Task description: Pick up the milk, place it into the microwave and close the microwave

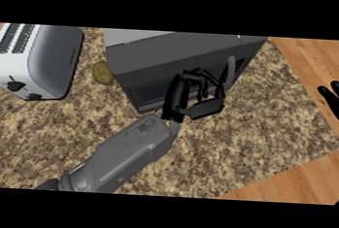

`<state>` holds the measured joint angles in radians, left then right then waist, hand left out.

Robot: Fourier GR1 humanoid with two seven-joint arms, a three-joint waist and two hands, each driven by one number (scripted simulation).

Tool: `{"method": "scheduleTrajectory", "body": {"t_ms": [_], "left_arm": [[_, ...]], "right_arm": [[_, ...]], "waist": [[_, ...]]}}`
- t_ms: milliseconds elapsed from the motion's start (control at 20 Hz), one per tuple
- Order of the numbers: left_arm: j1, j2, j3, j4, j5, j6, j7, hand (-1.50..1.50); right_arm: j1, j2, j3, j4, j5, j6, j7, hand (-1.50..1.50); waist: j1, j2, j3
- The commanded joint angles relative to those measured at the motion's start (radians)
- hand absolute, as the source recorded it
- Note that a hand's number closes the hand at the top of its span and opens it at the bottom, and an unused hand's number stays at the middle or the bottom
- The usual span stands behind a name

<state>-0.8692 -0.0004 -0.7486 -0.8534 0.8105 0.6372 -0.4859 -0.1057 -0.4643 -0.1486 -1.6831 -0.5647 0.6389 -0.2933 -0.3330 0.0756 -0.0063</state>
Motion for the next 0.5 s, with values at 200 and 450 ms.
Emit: {"method": "scheduleTrajectory", "body": {"t_ms": [200,450], "left_arm": [[-0.078,0.000,0.049,0.083,0.054,-0.020,-0.042,1.50],[-0.071,0.000,0.040,0.098,0.070,-0.024,-0.086,1.50]], "right_arm": [[-0.020,-0.023,-0.010,-0.014,-0.051,-0.001,0.034,-1.50],[-0.023,-0.034,-0.020,-0.020,-0.075,-0.010,0.053,-1.50]], "waist": [[-0.010,0.013,0.001],[-0.017,0.017,0.001]]}}
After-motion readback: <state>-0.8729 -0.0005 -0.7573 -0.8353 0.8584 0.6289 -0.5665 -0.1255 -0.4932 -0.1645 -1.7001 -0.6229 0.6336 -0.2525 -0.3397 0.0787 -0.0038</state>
